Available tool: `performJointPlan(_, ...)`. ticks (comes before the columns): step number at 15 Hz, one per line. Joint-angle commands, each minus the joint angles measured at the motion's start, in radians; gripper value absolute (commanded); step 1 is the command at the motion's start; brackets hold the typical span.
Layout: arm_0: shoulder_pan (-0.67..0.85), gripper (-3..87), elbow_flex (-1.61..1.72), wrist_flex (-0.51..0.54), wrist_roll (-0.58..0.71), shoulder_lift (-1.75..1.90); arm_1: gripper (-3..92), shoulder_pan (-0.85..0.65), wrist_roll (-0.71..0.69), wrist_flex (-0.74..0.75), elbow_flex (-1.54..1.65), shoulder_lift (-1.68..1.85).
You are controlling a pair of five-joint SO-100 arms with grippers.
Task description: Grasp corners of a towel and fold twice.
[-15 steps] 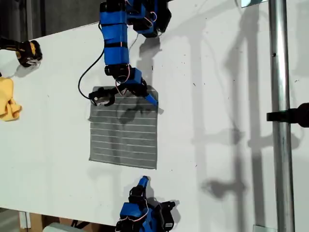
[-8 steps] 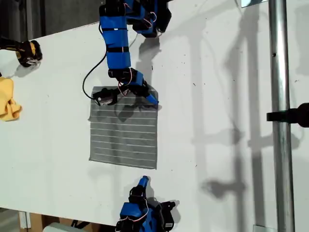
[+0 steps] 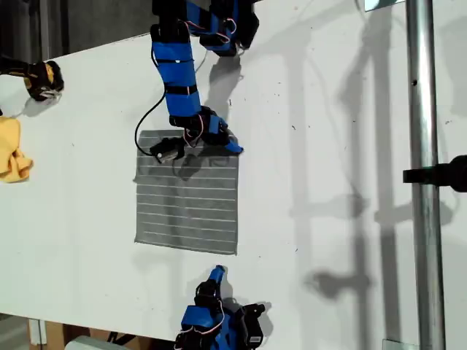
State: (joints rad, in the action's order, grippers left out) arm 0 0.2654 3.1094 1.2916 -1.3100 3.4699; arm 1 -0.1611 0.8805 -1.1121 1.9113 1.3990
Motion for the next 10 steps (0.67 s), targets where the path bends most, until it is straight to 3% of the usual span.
performJointPlan(1, -0.008, -1.5, -0.006, -0.006, -0.009, 0.005, 31.7, -0.011, -0.011, 0.009, -0.052, 0.0)
performJointPlan(7, -0.002, -1.5, -0.006, -0.008, -0.008, 0.005, 28.0, -0.014, -0.026, -0.055, -0.137, -0.009)
performJointPlan(10, -0.002, -1.5, -0.005, -0.008, -0.009, 0.005, 34.3, 0.005, -0.028, -0.175, -0.23, 0.009)
